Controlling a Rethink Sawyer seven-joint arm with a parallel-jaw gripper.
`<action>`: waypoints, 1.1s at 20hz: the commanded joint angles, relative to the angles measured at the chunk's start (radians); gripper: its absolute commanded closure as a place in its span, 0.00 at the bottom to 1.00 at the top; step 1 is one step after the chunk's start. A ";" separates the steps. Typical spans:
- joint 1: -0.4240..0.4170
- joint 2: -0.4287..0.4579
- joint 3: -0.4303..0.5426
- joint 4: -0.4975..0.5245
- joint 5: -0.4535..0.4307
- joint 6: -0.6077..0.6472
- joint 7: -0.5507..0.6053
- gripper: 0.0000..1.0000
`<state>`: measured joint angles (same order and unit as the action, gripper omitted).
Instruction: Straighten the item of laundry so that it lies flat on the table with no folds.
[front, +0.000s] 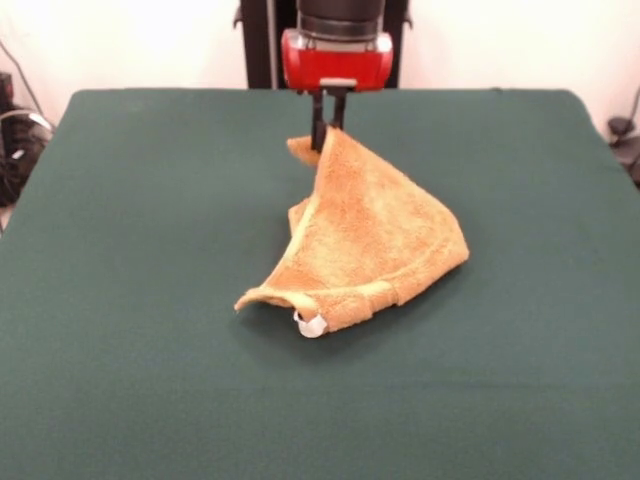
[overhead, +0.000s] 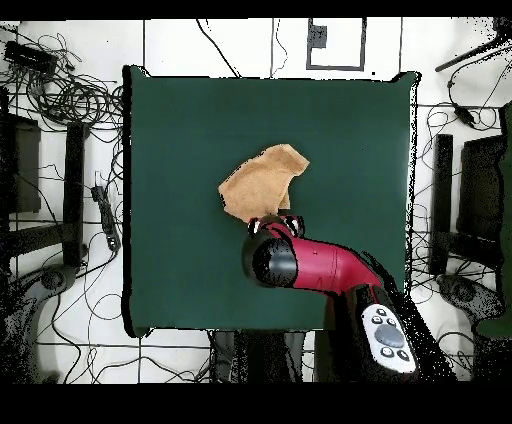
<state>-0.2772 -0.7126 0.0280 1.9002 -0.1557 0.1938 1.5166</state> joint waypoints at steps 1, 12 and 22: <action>0.033 -0.086 0.020 0.048 0.051 0.195 0.152 1.00; -0.129 -0.014 0.060 0.186 -0.076 -0.071 0.131 1.00; -0.293 0.103 0.125 0.217 -0.238 -0.268 0.119 1.00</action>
<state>-0.5226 -0.7222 0.0311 2.0221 -0.3087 0.0151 1.5166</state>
